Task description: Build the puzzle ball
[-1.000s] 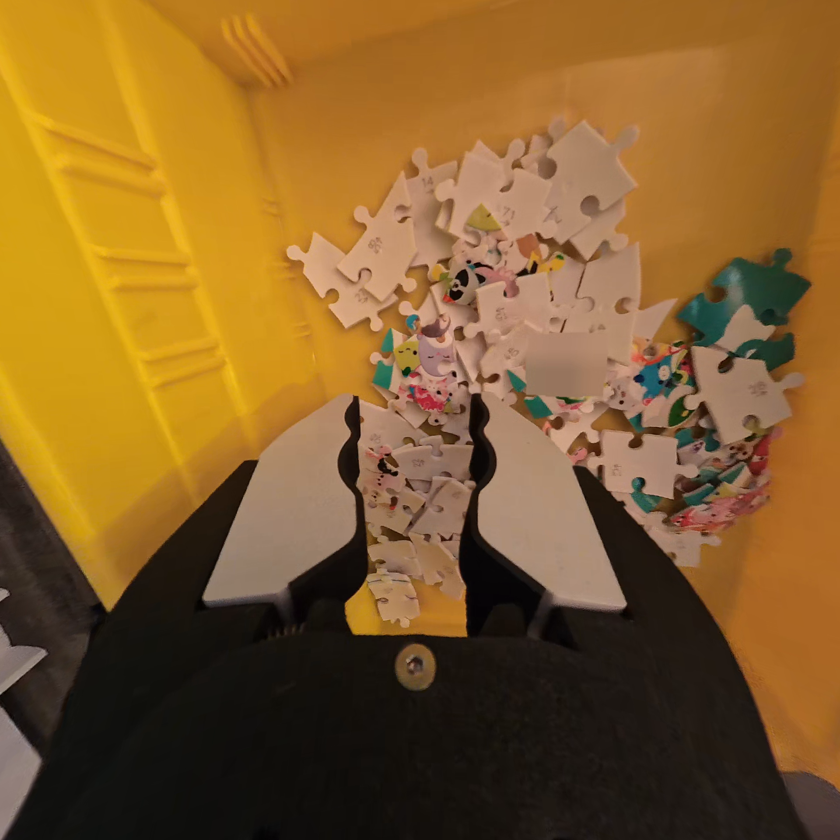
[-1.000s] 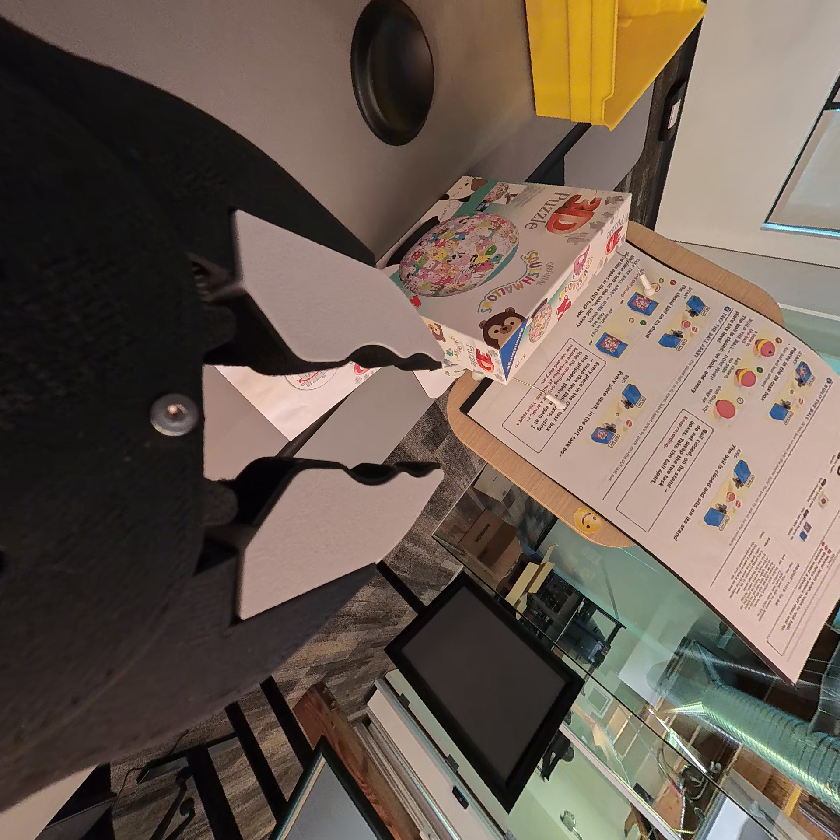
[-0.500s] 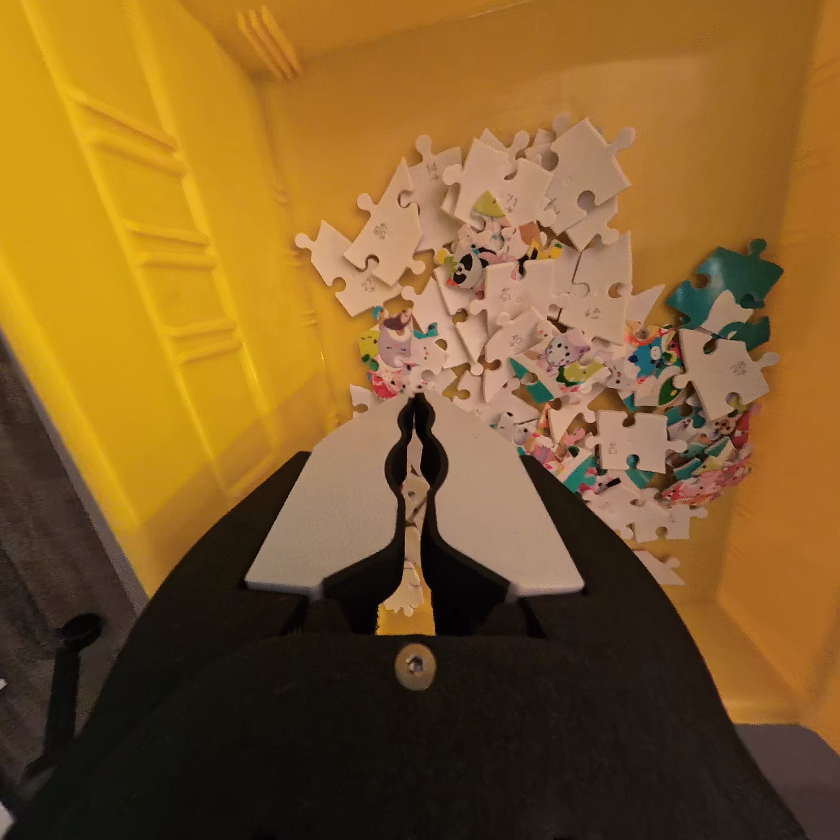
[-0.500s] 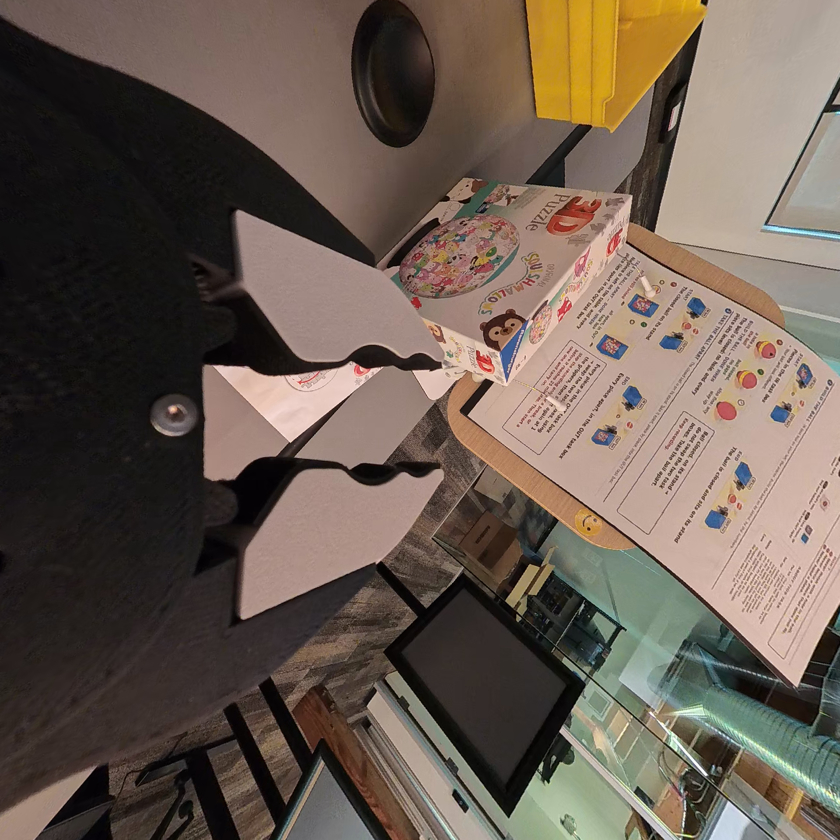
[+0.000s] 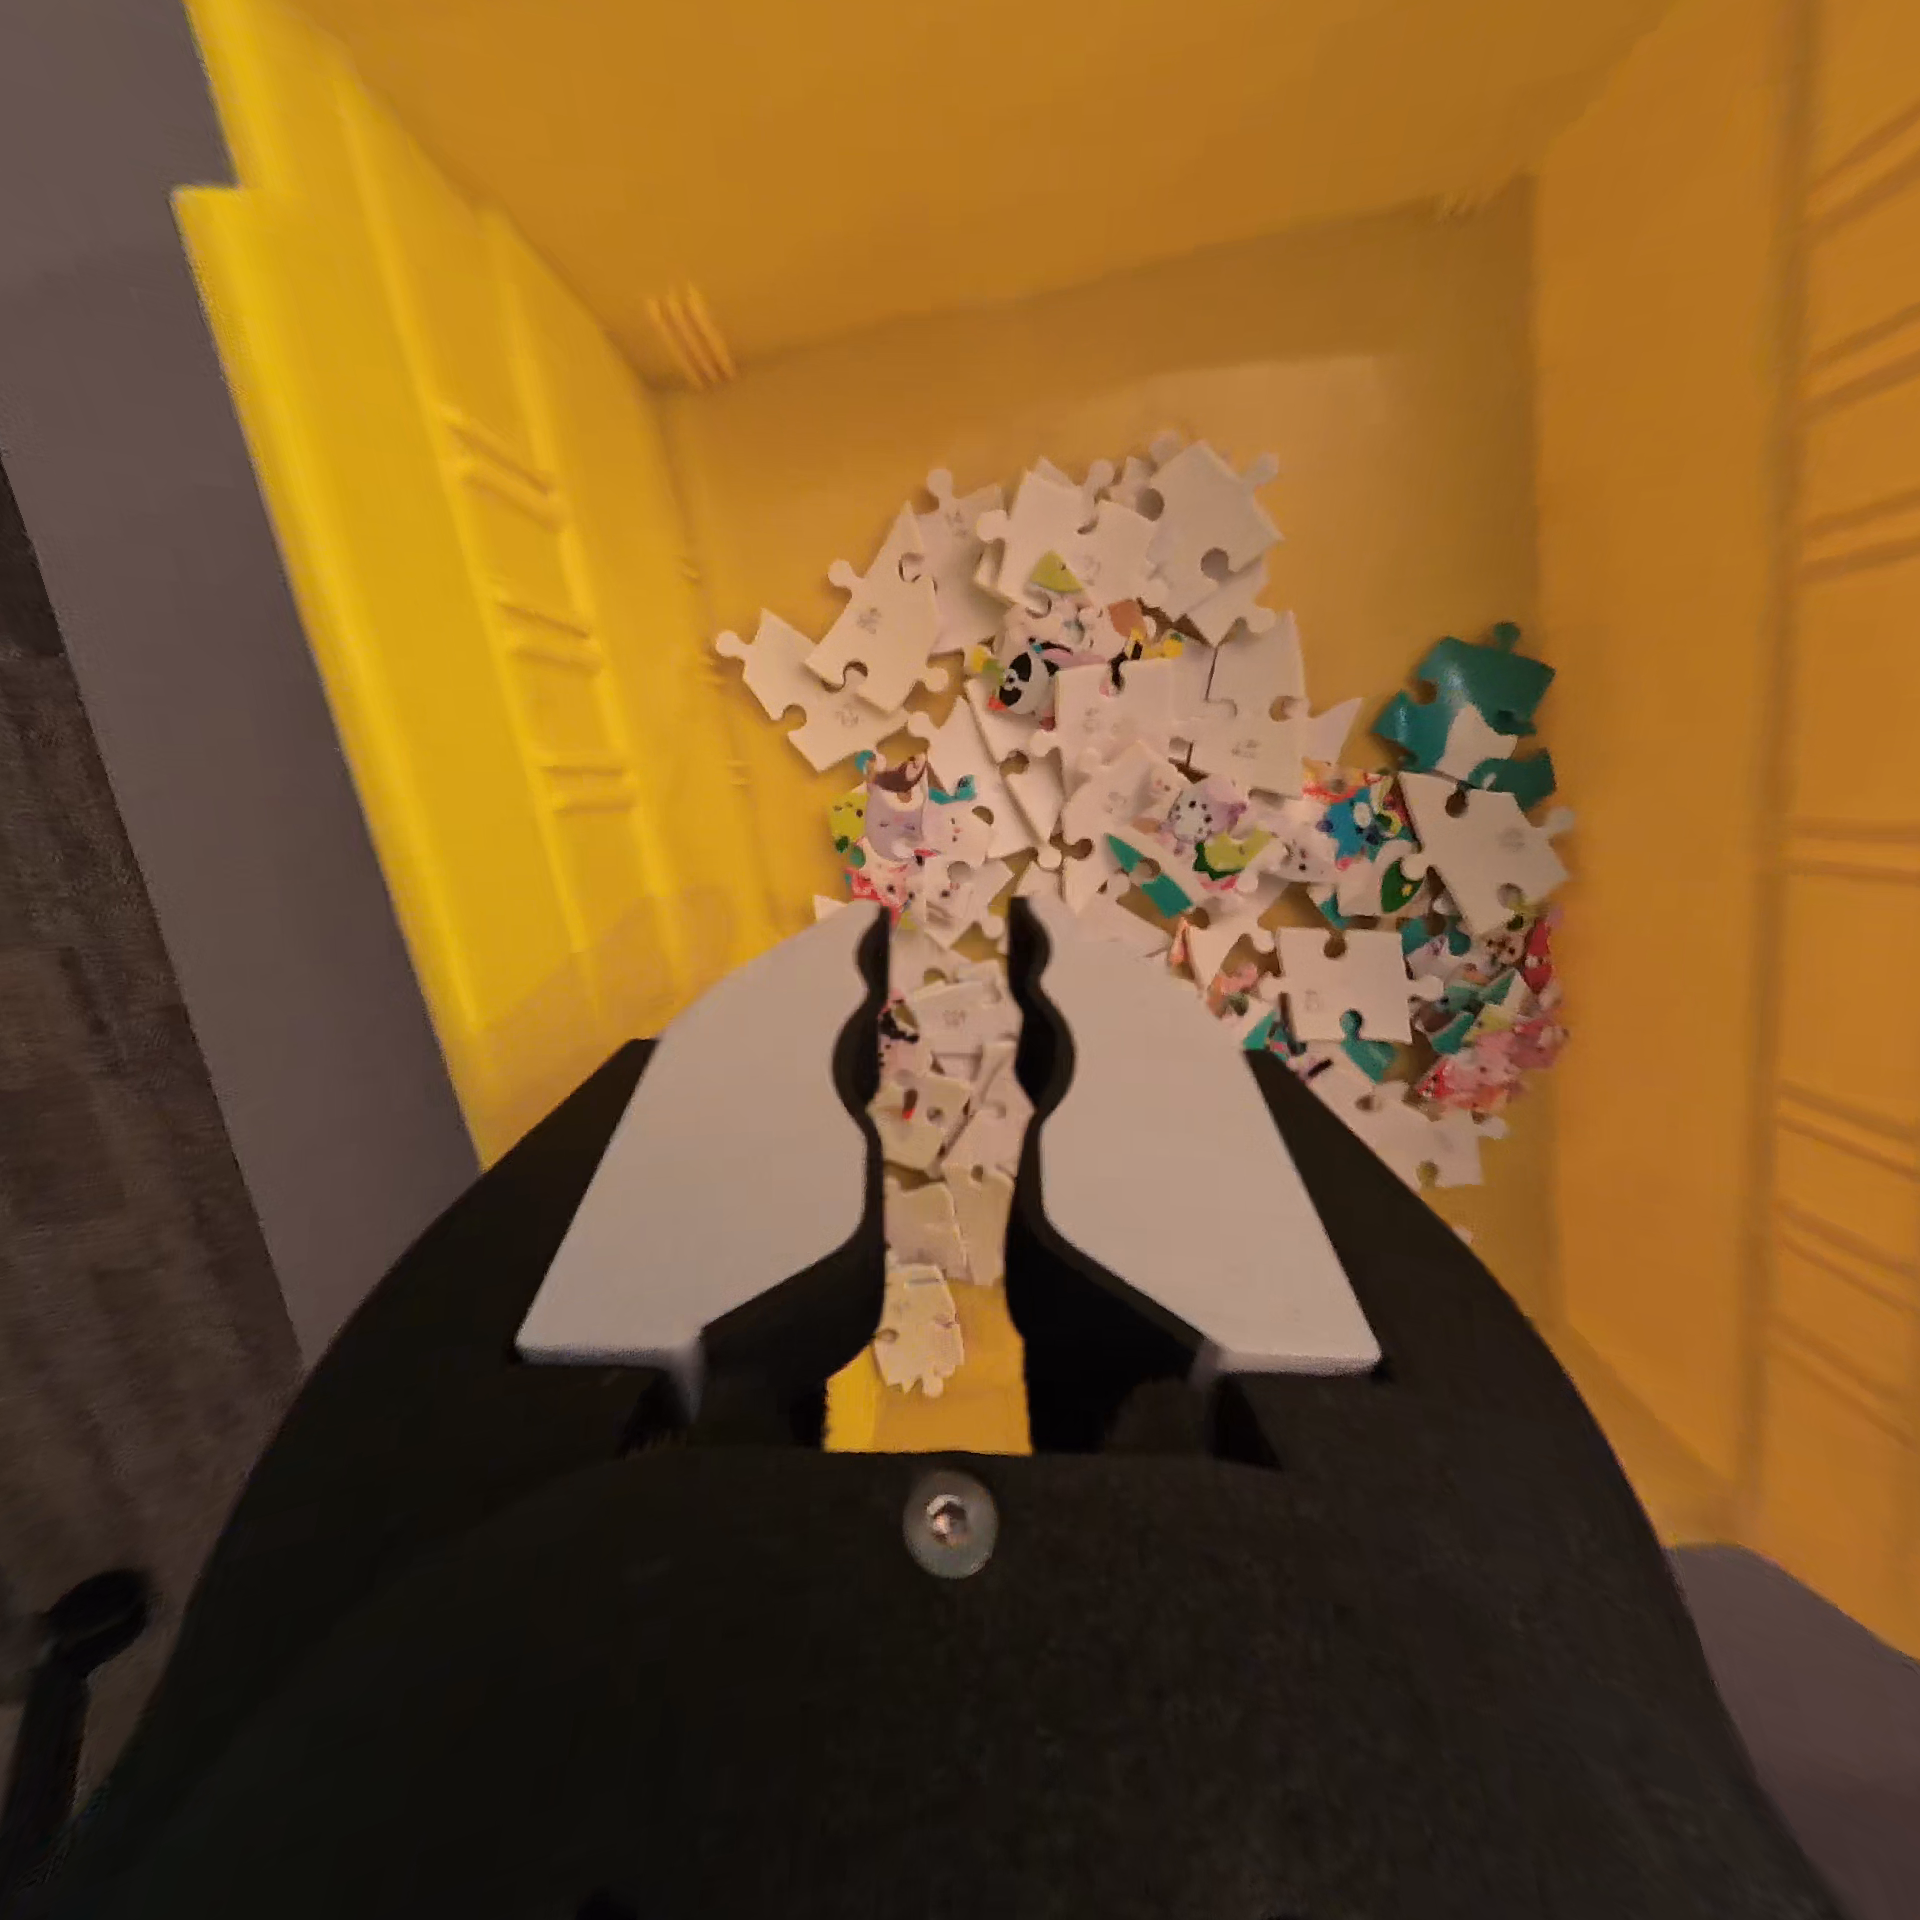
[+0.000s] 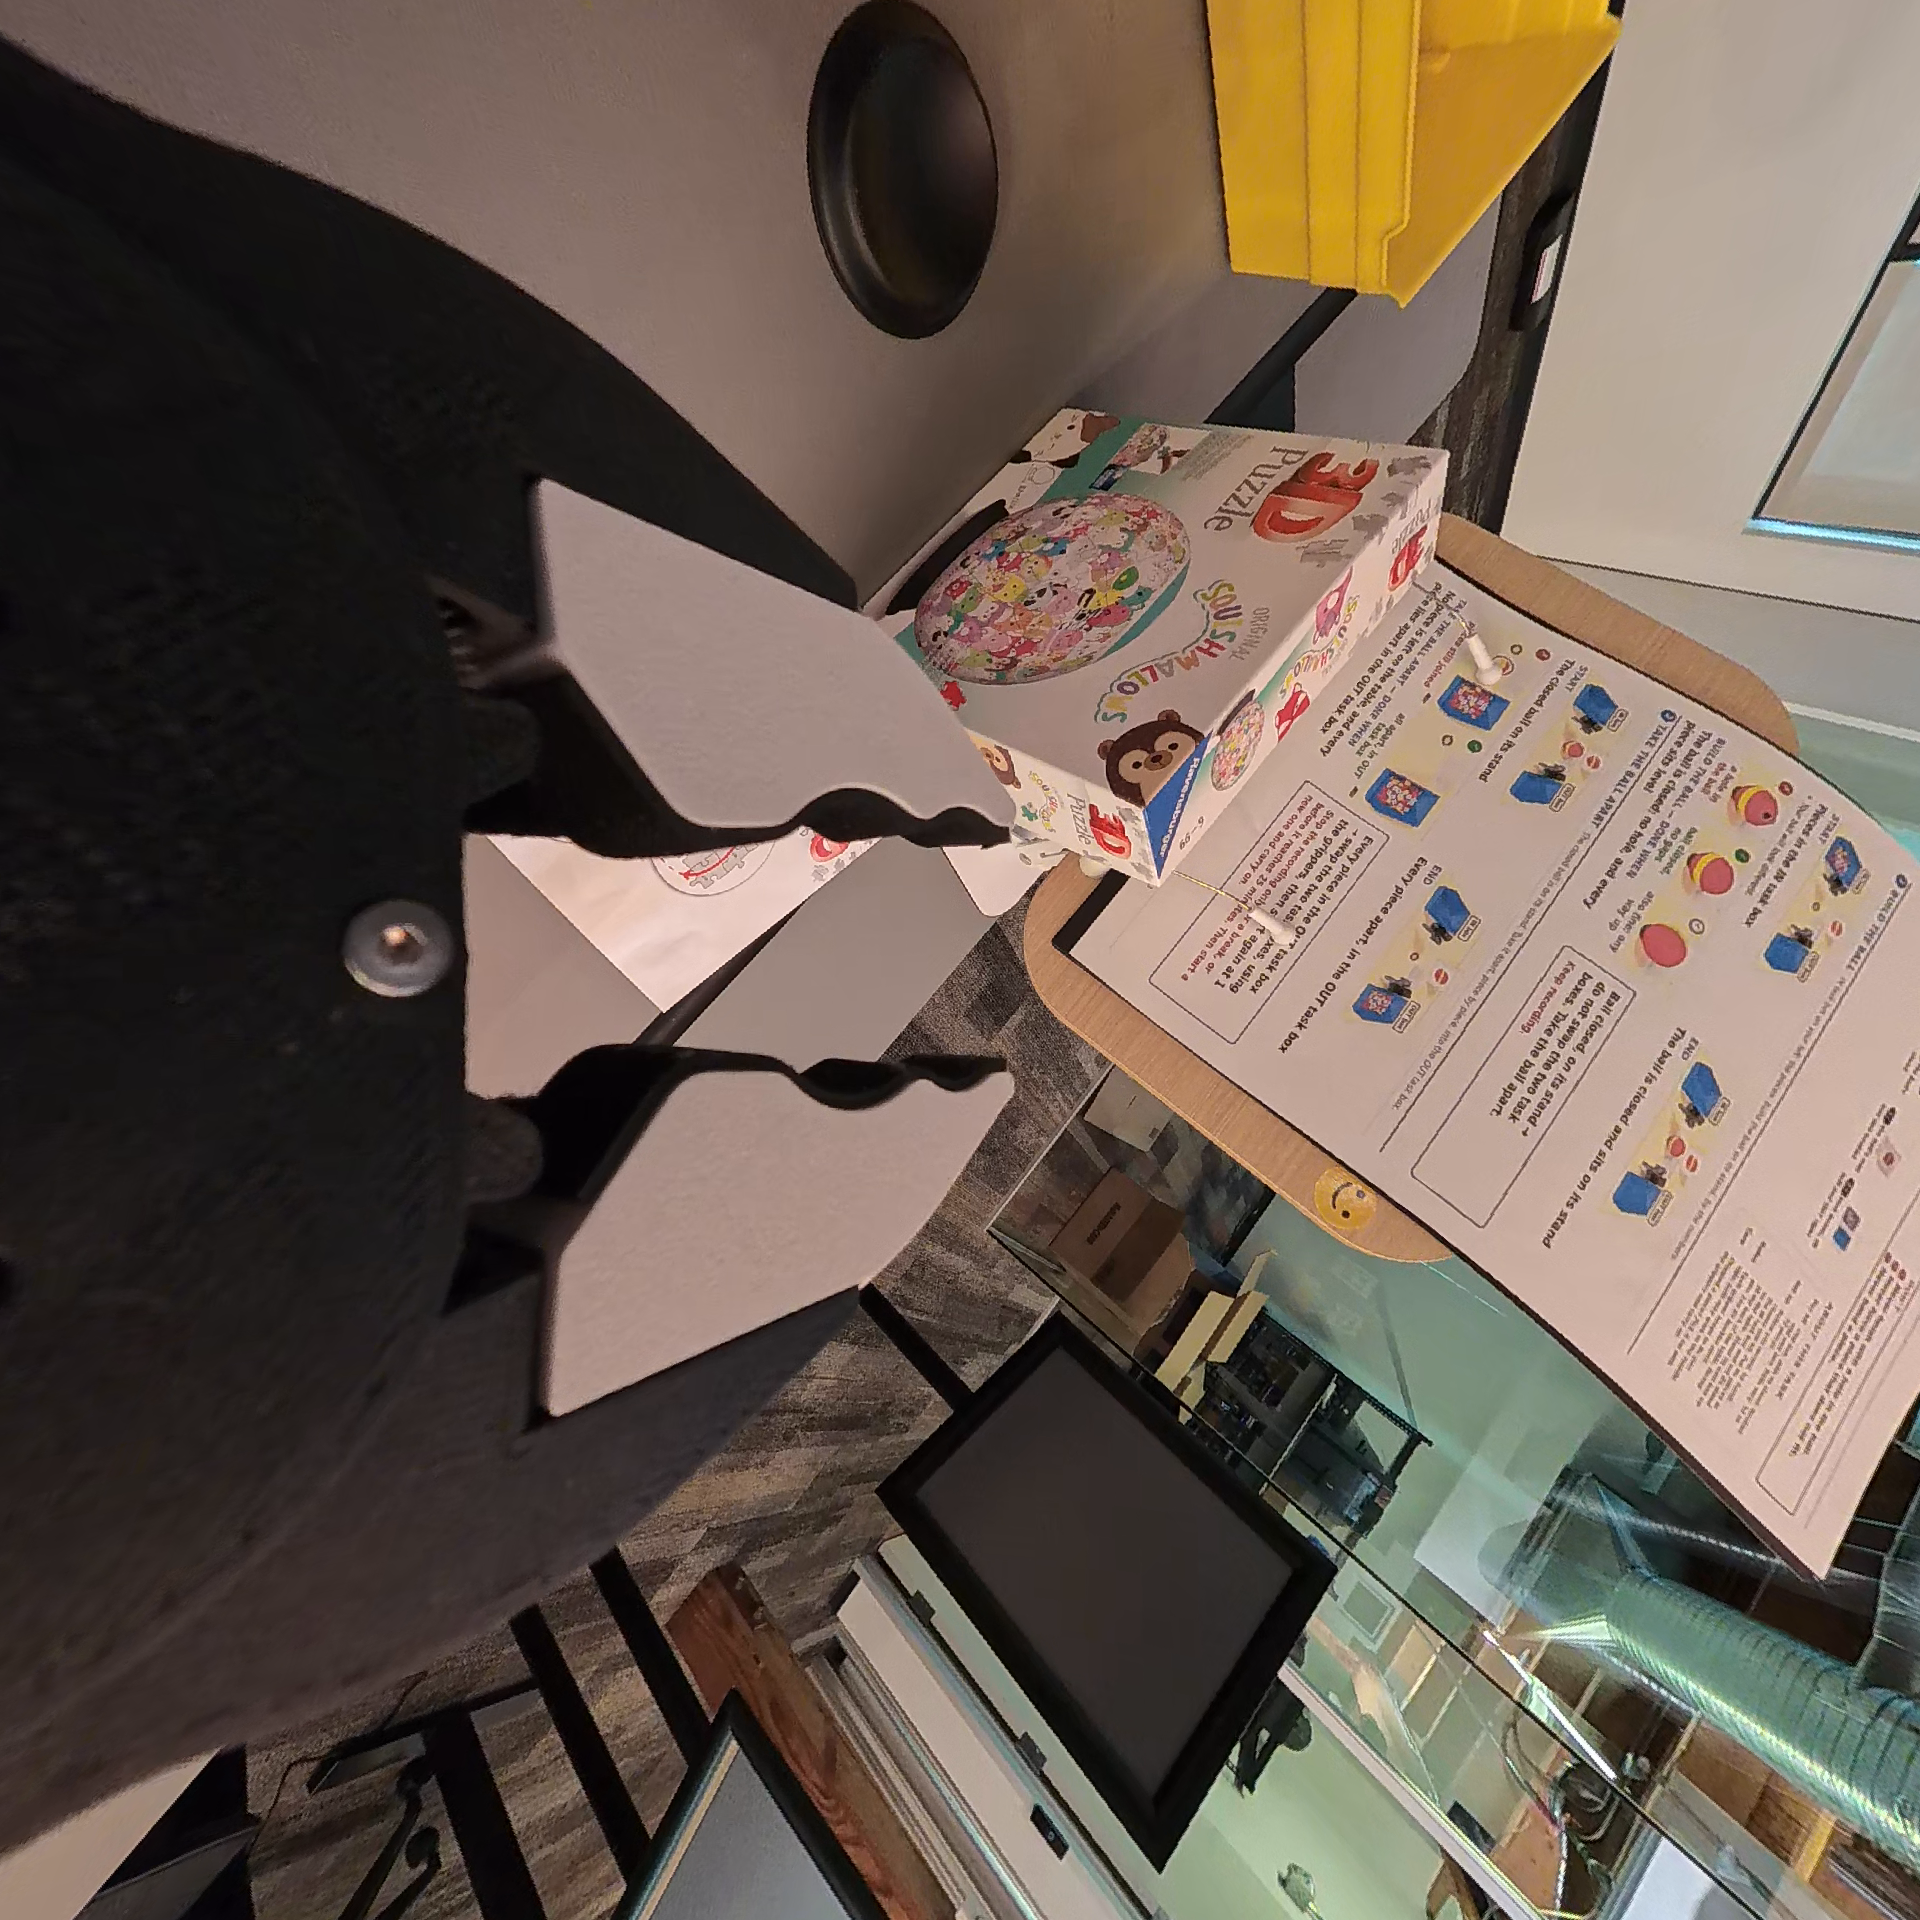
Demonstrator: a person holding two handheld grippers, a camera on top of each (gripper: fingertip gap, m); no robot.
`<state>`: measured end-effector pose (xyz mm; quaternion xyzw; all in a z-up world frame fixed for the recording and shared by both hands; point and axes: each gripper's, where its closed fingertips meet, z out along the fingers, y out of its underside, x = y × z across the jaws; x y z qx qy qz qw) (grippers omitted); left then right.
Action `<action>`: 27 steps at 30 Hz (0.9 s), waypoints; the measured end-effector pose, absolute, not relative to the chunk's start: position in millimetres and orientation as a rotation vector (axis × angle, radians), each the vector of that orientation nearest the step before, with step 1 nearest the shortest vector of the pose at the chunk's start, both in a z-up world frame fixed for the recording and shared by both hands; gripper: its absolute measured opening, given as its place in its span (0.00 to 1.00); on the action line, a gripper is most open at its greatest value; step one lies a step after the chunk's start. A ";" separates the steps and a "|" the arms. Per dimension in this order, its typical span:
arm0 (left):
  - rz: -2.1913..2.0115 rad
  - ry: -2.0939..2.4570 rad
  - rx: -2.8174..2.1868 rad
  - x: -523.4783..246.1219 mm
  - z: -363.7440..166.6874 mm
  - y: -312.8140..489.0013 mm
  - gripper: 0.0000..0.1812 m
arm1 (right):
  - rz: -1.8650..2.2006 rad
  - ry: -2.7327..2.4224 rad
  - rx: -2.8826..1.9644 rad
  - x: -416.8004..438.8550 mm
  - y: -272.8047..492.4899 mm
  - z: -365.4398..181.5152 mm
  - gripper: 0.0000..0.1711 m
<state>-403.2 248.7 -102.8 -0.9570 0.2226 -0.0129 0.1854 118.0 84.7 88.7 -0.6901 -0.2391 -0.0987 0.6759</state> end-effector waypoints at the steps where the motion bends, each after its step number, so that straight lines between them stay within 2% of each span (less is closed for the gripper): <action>1: -0.016 0.626 -2.711 -401.6 -107.9 250.0 0.16 | -0.222 -0.538 -1.551 118.1 84.7 88.7 0.23; 2: 0.016 0.637 -2.724 -401.3 -113.6 251.1 0.20 | -0.224 -0.537 -1.551 118.4 84.6 88.9 0.23; 5: 0.198 0.664 -2.741 -412.9 -126.9 256.8 0.20 | -0.221 -0.534 -1.548 118.9 84.0 90.0 0.23; 8: 0.184 0.663 -2.780 -412.1 -137.4 254.9 0.19 | -0.224 -0.531 -1.548 120.3 83.9 90.1 0.23; 19: 0.064 0.612 -2.821 -415.2 -143.7 251.8 0.05 | -0.221 -0.532 -1.550 120.7 84.1 89.9 0.23; 27: 0.056 0.632 -2.804 -415.8 -135.0 249.6 0.00 | -0.217 -0.534 -1.549 119.9 84.4 89.6 0.23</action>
